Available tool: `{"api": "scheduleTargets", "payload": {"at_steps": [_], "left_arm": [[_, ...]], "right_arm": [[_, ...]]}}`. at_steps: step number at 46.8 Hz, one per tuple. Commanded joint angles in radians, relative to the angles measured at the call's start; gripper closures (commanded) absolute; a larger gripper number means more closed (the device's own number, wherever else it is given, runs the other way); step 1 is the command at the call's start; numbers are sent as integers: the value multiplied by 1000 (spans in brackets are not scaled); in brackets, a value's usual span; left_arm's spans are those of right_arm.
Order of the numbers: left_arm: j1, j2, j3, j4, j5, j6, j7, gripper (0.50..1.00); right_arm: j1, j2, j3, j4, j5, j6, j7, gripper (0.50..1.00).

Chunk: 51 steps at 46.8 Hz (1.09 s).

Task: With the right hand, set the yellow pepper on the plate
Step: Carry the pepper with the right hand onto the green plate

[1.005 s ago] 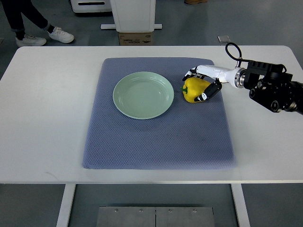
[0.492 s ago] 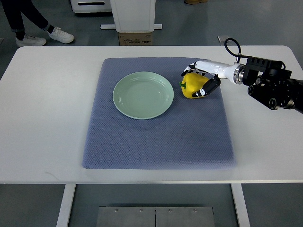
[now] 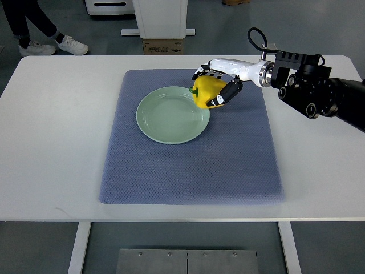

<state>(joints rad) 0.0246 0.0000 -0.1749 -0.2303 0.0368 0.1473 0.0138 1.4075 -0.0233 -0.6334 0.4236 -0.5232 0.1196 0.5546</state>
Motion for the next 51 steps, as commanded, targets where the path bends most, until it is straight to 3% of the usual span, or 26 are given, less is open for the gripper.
{"api": "scheduleTargets", "payload": {"at_steps": [1, 36, 51], "left_arm": [[0, 0, 0, 0, 0, 0, 0, 500], [0, 0, 0, 0, 0, 0, 0, 500], [0, 0, 0, 0, 0, 0, 0, 500]], "right_arm": [[1, 23, 0, -2, 14, 0, -2, 1000], [-64, 23, 6, 3, 108, 18, -8, 1000], [-74, 23, 95, 69, 108, 20, -10, 1000]]}}
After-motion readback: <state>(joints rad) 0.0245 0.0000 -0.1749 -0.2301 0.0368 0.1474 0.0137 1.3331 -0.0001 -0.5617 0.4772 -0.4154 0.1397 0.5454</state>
